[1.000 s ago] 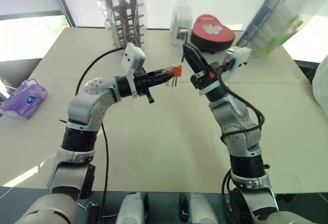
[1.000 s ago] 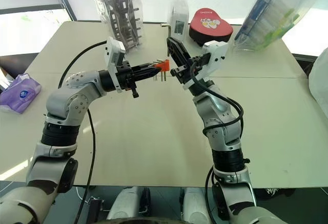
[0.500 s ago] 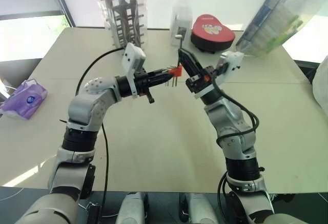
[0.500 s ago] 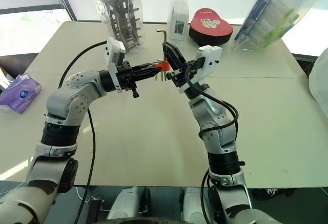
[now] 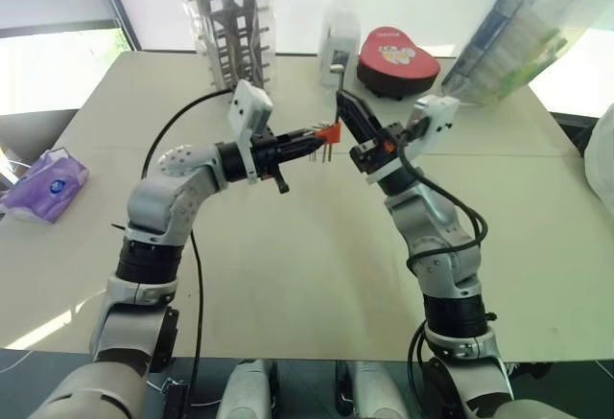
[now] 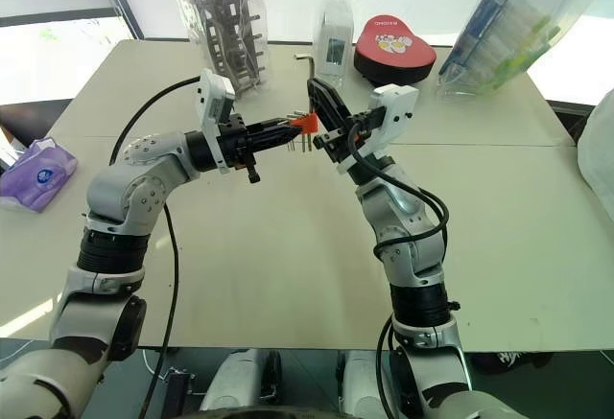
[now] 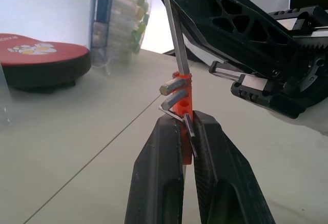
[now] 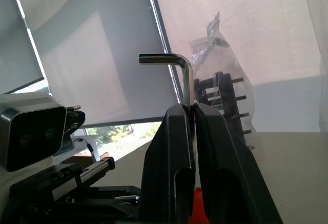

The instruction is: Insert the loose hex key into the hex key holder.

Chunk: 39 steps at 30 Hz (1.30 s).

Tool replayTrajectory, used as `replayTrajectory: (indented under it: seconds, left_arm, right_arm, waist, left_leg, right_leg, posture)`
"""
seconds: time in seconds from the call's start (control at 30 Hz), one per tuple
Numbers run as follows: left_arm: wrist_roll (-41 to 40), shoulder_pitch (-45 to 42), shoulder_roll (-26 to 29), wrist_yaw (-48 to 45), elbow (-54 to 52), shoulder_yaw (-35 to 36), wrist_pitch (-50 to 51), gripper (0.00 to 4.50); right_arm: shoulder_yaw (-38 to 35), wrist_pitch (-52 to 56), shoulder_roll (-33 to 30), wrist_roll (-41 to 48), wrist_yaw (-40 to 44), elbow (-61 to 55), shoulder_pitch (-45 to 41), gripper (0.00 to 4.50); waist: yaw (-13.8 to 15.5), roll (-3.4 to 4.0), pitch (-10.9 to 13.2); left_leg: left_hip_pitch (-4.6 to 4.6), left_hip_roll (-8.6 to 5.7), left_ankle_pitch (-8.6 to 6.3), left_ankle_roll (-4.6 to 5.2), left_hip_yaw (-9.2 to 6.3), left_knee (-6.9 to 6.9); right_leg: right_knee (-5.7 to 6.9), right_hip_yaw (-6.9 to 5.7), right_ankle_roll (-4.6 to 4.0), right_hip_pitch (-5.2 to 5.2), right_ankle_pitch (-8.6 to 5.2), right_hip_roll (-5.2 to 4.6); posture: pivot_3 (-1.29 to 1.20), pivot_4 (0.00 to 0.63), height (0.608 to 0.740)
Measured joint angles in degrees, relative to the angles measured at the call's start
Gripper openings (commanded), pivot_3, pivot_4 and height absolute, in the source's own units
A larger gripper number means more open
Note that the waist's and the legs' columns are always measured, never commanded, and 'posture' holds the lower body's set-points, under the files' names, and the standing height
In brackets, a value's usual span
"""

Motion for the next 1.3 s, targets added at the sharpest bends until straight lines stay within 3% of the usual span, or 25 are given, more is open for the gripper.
replayTrajectory:
  seconds: [1.3]
  left_arm:
    - [-3.96, -0.11, -0.29, 0.26, 0.31, 0.51, 2.89, 0.00]
  right_arm:
    - [-0.36, -2.76, 0.30, -2.72, 2.32, -1.97, 5.62, 0.02]
  waist:
    - [-0.06, 0.01, 0.00]
  left_leg:
    - [0.01, 0.00, 0.01, -0.01, -0.02, 0.00]
  right_leg:
    - [0.00, 0.00, 0.00, 0.00, 0.00, 0.01]
  posture:
    - [0.00, 0.150, 0.740]
